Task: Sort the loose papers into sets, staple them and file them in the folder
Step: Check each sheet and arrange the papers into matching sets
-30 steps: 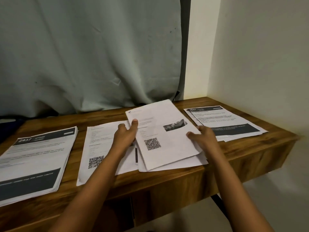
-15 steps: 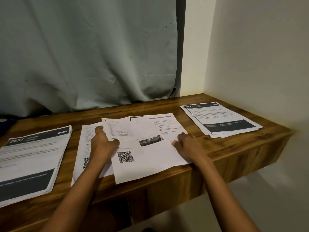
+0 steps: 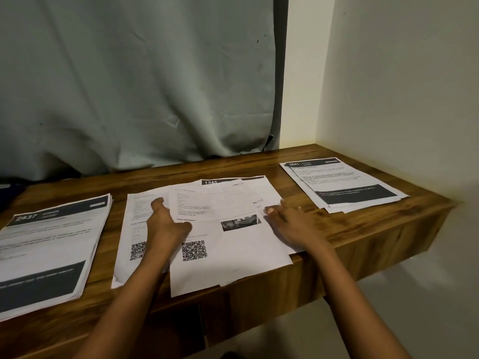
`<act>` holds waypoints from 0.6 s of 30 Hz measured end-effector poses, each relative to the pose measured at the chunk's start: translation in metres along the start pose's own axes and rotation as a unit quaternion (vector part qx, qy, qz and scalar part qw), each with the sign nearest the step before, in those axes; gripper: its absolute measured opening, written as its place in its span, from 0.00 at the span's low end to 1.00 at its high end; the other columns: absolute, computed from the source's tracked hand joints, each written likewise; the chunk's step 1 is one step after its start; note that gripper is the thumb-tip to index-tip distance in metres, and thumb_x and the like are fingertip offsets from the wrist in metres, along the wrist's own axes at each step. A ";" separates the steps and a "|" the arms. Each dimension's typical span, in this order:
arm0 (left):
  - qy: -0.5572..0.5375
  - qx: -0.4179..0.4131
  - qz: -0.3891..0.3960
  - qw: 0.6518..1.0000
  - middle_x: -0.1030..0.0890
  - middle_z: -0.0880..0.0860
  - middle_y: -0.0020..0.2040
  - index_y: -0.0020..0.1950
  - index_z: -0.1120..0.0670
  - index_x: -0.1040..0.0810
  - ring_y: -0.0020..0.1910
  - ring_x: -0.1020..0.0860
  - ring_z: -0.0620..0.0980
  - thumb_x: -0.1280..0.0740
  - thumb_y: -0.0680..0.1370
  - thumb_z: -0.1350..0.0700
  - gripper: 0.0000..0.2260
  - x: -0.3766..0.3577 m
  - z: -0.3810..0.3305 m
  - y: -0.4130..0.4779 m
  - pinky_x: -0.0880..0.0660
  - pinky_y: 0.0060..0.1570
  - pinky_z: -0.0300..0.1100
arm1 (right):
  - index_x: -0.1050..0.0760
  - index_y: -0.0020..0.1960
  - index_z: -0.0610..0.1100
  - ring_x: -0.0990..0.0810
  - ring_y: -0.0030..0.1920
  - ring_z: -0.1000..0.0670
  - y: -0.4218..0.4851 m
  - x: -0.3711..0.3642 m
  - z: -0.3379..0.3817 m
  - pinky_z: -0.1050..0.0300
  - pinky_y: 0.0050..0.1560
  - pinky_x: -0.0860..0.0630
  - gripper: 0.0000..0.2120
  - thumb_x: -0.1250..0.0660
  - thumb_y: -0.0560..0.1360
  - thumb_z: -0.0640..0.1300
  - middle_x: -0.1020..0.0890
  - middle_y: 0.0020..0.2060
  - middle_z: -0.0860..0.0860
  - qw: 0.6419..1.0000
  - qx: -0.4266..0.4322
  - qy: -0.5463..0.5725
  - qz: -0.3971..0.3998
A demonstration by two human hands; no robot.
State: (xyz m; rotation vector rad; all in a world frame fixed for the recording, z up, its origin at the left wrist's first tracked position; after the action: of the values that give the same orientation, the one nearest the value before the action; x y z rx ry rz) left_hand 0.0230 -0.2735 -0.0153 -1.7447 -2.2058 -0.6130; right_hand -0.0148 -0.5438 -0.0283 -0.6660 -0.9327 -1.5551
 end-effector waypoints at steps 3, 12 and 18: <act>-0.003 0.010 -0.005 1.000 0.23 0.53 0.52 0.73 0.56 0.43 0.47 0.25 0.51 0.28 0.69 0.68 0.38 0.002 0.003 0.001 0.28 0.45 0.42 | 0.29 0.66 0.42 0.48 0.77 0.47 -0.001 0.003 -0.001 0.44 0.74 0.60 0.20 0.51 0.83 0.51 0.29 0.70 0.45 1.000 -0.013 -0.002 -0.025; -0.006 0.018 -0.002 1.000 0.23 0.55 0.58 0.74 0.56 0.44 0.52 0.23 0.56 0.27 0.69 0.64 0.38 0.002 0.004 0.002 0.23 0.50 0.47 | 0.33 0.72 0.48 0.40 0.75 0.47 -0.001 -0.001 -0.006 0.44 0.74 0.56 0.22 0.53 0.83 0.53 0.29 0.70 0.48 1.000 -0.022 -0.004 -0.017; 0.004 0.010 -0.015 1.000 0.24 0.52 0.49 0.73 0.58 0.44 0.53 0.23 0.57 0.27 0.68 0.68 0.39 0.000 -0.001 0.002 0.27 0.47 0.44 | 0.31 0.70 0.43 0.32 0.70 0.45 -0.004 0.006 -0.004 0.46 0.74 0.50 0.21 0.51 0.83 0.51 0.26 0.67 0.46 0.998 -0.030 0.038 -0.029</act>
State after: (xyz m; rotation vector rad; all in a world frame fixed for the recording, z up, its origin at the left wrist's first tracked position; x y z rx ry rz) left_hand 0.0244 -0.2734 -0.0139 -1.7002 -2.2286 -0.6008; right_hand -0.0192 -0.5497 -0.0261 -0.6224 -0.8586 -1.6542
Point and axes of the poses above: each hand's wrist, its own y-axis towards the middle knuckle, its own x-axis out of the back of the hand, z = x × y, the point moved 5 cm from there along y, towards the middle knuckle
